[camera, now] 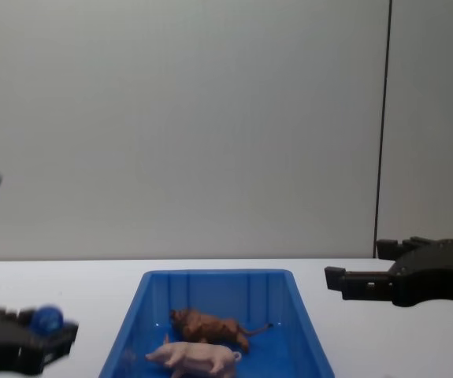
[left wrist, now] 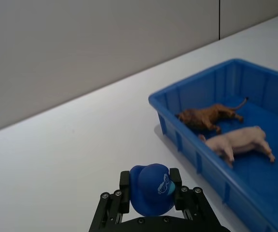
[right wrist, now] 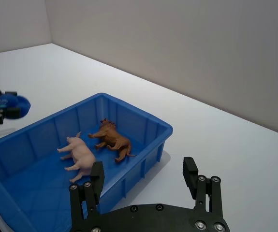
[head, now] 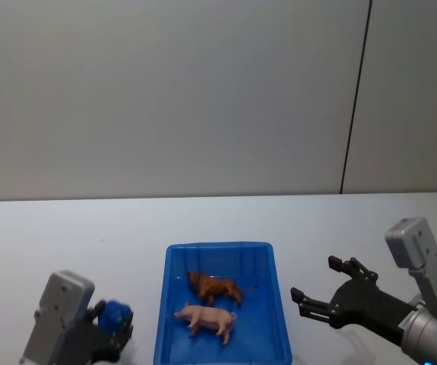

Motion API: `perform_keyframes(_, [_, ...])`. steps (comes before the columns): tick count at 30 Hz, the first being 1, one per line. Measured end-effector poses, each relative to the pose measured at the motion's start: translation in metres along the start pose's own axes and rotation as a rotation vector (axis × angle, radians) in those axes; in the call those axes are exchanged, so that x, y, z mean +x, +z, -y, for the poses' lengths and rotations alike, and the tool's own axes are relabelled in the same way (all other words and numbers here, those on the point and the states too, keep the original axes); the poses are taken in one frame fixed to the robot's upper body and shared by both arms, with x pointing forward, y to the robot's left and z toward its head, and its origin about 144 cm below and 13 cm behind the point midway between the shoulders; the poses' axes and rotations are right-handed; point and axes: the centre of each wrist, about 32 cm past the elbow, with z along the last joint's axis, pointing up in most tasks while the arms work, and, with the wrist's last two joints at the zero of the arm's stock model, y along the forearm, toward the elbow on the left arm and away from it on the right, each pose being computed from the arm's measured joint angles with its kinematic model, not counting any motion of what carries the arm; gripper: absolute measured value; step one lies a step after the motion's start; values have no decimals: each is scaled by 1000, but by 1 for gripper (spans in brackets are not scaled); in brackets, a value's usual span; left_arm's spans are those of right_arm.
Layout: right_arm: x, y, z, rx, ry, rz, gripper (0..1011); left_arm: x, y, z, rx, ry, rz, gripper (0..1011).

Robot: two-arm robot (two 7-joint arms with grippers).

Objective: Pick up the two dolls from the table and place them into the box.

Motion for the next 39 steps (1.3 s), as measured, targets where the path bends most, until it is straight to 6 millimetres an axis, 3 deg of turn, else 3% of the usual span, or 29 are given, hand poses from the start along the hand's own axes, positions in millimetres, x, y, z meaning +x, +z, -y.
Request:
perform_keyframes(11, [0, 0, 0, 0, 0, 0, 1001, 0, 39, 23, -103, -54, 88, 435])
perform_keyframes(16, [0, 0, 0, 0, 0, 0, 1001, -6, 51, 37, -142, -99, 113, 587])
perform_keyframes(17, [0, 0, 0, 0, 0, 0, 1001, -9, 53, 42, -151, -116, 117, 660])
perform_keyframes(29, [0, 0, 0, 0, 0, 0, 1001, -29, 66, 75, -224, -245, 129, 982])
perform_keyframes(39, [0, 0, 0, 0, 0, 0, 1001, -33, 71, 85, -287, -298, 138, 1001])
